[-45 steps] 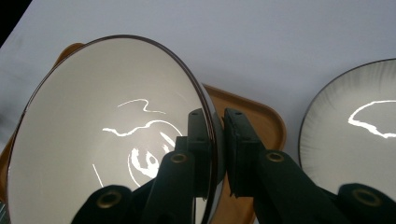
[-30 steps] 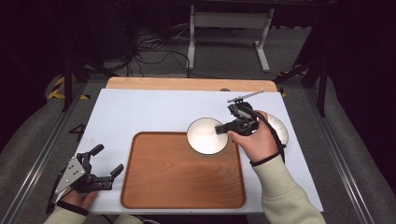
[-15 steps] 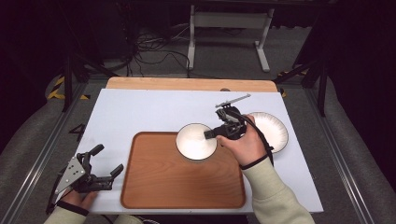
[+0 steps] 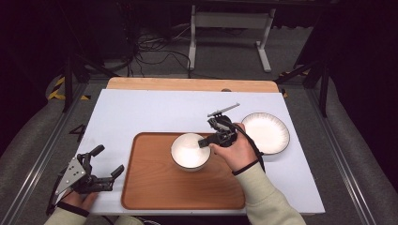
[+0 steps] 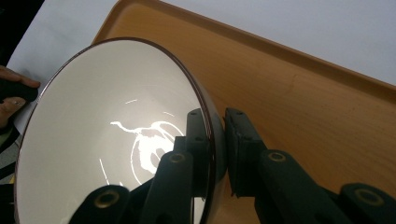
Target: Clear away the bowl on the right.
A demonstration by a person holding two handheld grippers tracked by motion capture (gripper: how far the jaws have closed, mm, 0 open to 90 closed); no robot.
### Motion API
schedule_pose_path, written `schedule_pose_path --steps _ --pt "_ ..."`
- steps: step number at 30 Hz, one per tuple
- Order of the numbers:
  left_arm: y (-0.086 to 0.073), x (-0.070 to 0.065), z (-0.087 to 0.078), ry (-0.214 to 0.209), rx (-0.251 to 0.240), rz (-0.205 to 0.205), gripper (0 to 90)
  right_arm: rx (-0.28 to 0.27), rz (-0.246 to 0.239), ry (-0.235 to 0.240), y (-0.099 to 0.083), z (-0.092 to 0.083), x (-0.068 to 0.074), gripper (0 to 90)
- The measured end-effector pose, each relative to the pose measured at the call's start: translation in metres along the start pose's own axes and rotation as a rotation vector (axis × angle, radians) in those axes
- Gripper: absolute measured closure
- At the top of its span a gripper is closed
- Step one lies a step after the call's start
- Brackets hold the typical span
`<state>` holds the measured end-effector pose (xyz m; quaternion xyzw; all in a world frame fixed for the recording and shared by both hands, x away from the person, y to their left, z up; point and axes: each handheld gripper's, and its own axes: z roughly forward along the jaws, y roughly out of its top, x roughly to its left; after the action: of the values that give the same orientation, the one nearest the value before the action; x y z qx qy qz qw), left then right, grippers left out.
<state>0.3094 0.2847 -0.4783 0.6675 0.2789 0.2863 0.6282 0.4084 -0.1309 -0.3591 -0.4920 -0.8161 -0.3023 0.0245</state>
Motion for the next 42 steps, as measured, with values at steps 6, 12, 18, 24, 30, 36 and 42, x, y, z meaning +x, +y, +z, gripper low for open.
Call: schedule_pose_path --steps 6,12,18,24,30,36,42 --pt "0.000 0.000 0.000 0.000 0.000 0.000 0.2 0.026 0.007 0.003 -0.004 0.014 -0.001 80.8" --pt "0.000 0.000 0.000 0.000 0.000 0.000 0.2 0.044 0.012 0.006 -0.007 0.024 -0.002 80.7" --pt "0.000 0.000 0.000 0.000 0.000 0.001 0.2 0.055 0.016 0.002 -0.010 0.033 -0.005 80.6" --pt "0.000 0.000 0.000 -0.001 0.000 -0.003 0.2 0.066 0.018 -0.005 -0.012 0.043 -0.008 80.5" --pt "0.000 0.000 0.000 -0.002 -0.001 -0.004 0.2 0.071 0.006 -0.005 -0.013 0.048 -0.008 80.3" --pt "0.000 0.000 0.000 -0.002 0.000 -0.002 0.2 0.062 0.003 0.002 -0.014 0.049 -0.008 80.3" --pt "0.000 0.000 0.000 -0.003 0.000 -0.002 0.2 0.052 -0.017 0.016 -0.015 0.050 -0.010 80.0"
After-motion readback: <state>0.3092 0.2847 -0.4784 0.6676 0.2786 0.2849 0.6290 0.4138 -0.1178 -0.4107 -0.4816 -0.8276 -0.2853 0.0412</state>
